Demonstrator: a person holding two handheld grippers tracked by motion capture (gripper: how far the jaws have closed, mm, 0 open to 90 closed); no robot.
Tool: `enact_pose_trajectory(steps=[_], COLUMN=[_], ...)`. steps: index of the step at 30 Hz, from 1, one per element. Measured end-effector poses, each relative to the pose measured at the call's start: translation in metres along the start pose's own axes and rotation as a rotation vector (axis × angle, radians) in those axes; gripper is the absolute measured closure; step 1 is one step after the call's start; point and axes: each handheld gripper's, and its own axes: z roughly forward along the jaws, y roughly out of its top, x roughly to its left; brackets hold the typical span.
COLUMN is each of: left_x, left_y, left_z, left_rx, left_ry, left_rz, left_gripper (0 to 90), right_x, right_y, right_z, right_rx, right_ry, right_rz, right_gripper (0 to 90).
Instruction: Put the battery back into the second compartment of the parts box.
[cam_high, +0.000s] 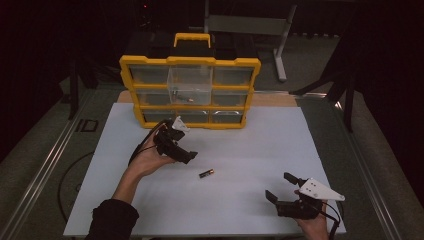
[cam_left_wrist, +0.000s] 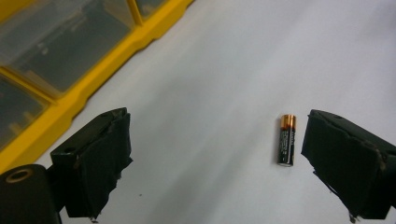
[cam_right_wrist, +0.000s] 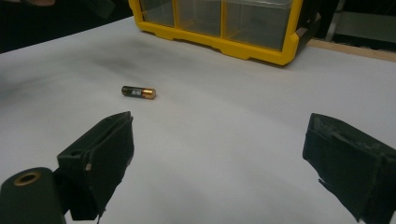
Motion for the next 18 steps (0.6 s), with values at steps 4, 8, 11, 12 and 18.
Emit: enact_pose_trajectory(steps=[4,8,11,12,18], left_x=[-0.004,-0.010,-0.015,-0.017,-0.024], left_y=[-0.003,-0.005,-0.005,-0.006,-0.008], left_z=[0.010,0.017,0.023,0.026,0.039], left_rx=[0.012,0.017,0.032,0.036,0.072], left_ry=[-0.011,-0.029,-0.036,-0.042,-0.068], left_rz=[0.000,0.003,0.021,0.023,0.032], left_gripper=[9.2,9.2,9.3,9.3,11.0], right_x=[0.000,0.000,0.000,0.000,0.000], right_y=[0.000,0.000,0.000,0.000,0.000], right_z=[0.000,0.000,-0.001,-0.001,-0.001], right_rx=[-0.002,-0.002,0.001,0.001,0.002], right_ry=[-0.003,-0.003,-0.001,-0.001,-0.002], right_rz=[-0.002,-0.001,-0.003,-0.004,-0.004], right_gripper=[8.3,8.3,8.3,8.3,8.3])
